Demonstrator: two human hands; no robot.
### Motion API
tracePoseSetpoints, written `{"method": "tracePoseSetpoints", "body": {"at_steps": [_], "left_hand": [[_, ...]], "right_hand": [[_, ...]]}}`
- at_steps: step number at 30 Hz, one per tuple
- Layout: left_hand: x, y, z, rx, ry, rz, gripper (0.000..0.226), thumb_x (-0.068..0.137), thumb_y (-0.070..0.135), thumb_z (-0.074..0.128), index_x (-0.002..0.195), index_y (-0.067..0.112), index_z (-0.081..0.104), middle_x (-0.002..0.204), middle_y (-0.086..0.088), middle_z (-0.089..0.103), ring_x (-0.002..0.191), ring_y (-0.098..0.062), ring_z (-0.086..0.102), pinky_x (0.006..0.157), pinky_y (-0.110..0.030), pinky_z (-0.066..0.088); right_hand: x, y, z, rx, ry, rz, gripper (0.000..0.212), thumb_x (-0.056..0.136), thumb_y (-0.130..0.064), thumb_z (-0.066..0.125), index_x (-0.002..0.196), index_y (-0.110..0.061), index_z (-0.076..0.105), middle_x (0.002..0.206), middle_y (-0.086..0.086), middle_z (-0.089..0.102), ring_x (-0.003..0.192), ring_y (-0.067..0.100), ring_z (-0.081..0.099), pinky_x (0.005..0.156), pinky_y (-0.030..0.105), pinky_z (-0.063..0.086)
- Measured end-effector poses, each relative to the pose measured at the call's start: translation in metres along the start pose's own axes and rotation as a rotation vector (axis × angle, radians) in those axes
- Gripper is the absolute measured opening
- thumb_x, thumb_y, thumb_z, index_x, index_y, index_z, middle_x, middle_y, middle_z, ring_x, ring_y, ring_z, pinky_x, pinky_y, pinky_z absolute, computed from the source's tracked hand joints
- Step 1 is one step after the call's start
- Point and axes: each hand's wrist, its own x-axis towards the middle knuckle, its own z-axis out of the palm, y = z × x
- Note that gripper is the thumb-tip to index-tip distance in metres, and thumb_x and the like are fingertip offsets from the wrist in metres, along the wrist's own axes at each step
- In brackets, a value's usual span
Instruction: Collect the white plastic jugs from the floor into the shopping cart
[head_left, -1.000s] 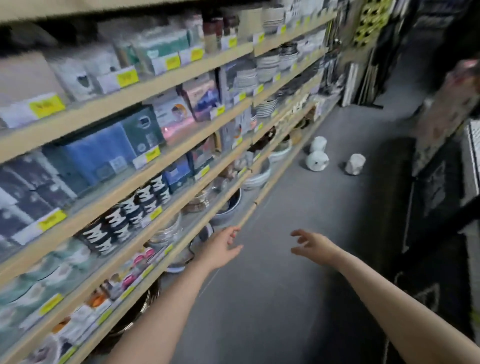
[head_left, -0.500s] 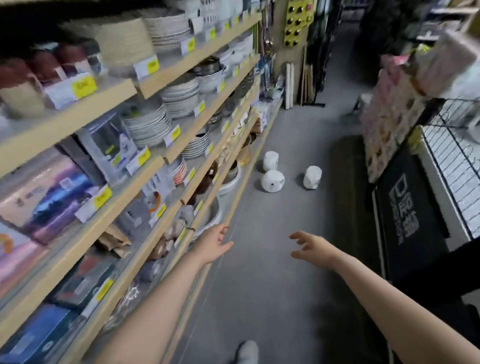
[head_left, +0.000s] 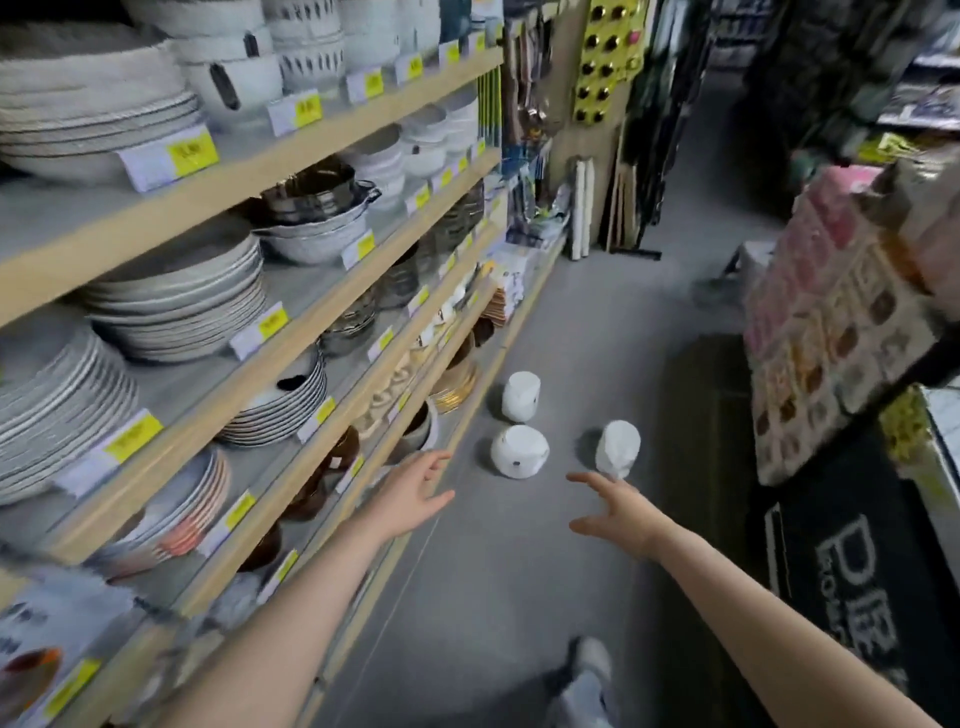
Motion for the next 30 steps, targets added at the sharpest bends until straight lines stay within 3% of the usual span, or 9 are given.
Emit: {"method": "tracePoseSetpoints", "body": {"at_steps": [4,9,17,19,21,23,25,28,30], "left_hand": [[0.105,0.024,0.015,0.035,0.047,-0.061,0.054,0.090,0.030,0.060,0.140,0.020,0.041,0.136,0.003,0.047,0.121,-0.012,0.048,0.099,-0.029,0.041],[0.208,0.042,0.047,0.176,0.122,0.097,0.047,0.087,0.042,0.052,0.126,0.017,0.056,0.124,0.002,0.058,0.114,-0.018,0.058,0.090,-0.032,0.049],[0.347,-0.022,0.103,0.220,-0.077,0.019,0.061,0.078,0.055,0.048,0.130,0.023,0.043,0.123,0.003,0.054,0.107,-0.019,0.062,0.087,-0.032,0.053],[0.389,-0.049,0.122,0.218,-0.142,-0.021,0.072,0.079,0.056,0.054,0.140,0.022,0.038,0.137,0.000,0.046,0.120,-0.022,0.055,0.098,-0.034,0.048],[0.425,-0.073,0.146,0.220,-0.187,-0.078,0.088,0.080,0.058,0.059,0.151,0.029,0.016,0.156,0.002,0.021,0.140,-0.019,0.029,0.113,-0.035,0.029],[0.463,-0.107,0.178,0.220,-0.181,-0.109,0.097,0.078,0.061,0.061,0.151,0.036,0.001,0.157,0.011,0.000,0.144,-0.013,0.011,0.118,-0.037,0.020],[0.493,-0.141,0.225,0.196,-0.173,-0.153,0.101,0.076,0.062,0.064,0.148,0.040,-0.003,0.155,0.013,-0.004,0.145,-0.013,0.007,0.118,-0.040,0.019],[0.522,-0.194,0.307,0.262,-0.196,-0.141,0.116,0.067,0.065,0.069,0.140,0.052,-0.021,0.159,0.004,0.001,0.145,-0.024,0.019,0.110,-0.044,0.032],[0.543,-0.228,0.359,0.252,-0.249,-0.172,0.118,0.070,0.060,0.071,0.131,0.060,-0.030,0.156,0.010,-0.023,0.147,-0.024,0.000,0.112,-0.048,0.031]], "right_hand": [[0.104,0.041,-0.062,-0.093,-0.075,-0.048,0.067,0.084,-0.040,0.065,0.141,-0.031,0.032,0.144,0.003,0.035,0.127,0.021,0.042,0.104,0.029,0.034],[0.204,0.077,-0.115,-0.096,-0.133,-0.058,0.066,0.087,-0.040,0.061,0.143,-0.032,0.027,0.142,0.001,0.035,0.126,0.020,0.043,0.104,0.030,0.036],[0.348,0.134,-0.136,-0.169,-0.214,-0.111,0.080,0.081,-0.044,0.067,0.144,-0.039,0.019,0.144,-0.006,0.027,0.126,0.015,0.041,0.105,0.028,0.037],[0.392,0.151,-0.129,-0.199,-0.248,-0.099,0.084,0.079,-0.045,0.069,0.144,-0.042,0.016,0.147,-0.006,0.024,0.128,0.016,0.039,0.106,0.028,0.036],[0.436,0.171,-0.113,-0.219,-0.280,-0.094,0.087,0.077,-0.048,0.069,0.144,-0.044,0.013,0.149,-0.005,0.021,0.131,0.017,0.035,0.106,0.029,0.036],[0.490,0.194,-0.086,-0.200,-0.249,-0.124,0.091,0.075,-0.052,0.069,0.143,-0.048,0.008,0.151,-0.002,0.018,0.135,0.020,0.029,0.108,0.032,0.033],[0.541,0.224,-0.052,-0.188,-0.239,-0.156,0.094,0.075,-0.054,0.068,0.140,-0.055,-0.001,0.154,-0.002,0.014,0.139,0.022,0.023,0.111,0.035,0.030],[0.603,0.275,0.018,-0.178,-0.218,-0.218,0.096,0.076,-0.057,0.066,0.125,-0.066,-0.016,0.157,-0.001,0.006,0.142,0.023,0.016,0.114,0.037,0.026],[0.636,0.309,0.068,-0.176,-0.200,-0.251,0.098,0.075,-0.059,0.067,0.126,-0.065,-0.016,0.157,-0.002,0.000,0.143,0.024,0.014,0.113,0.038,0.028]]}}
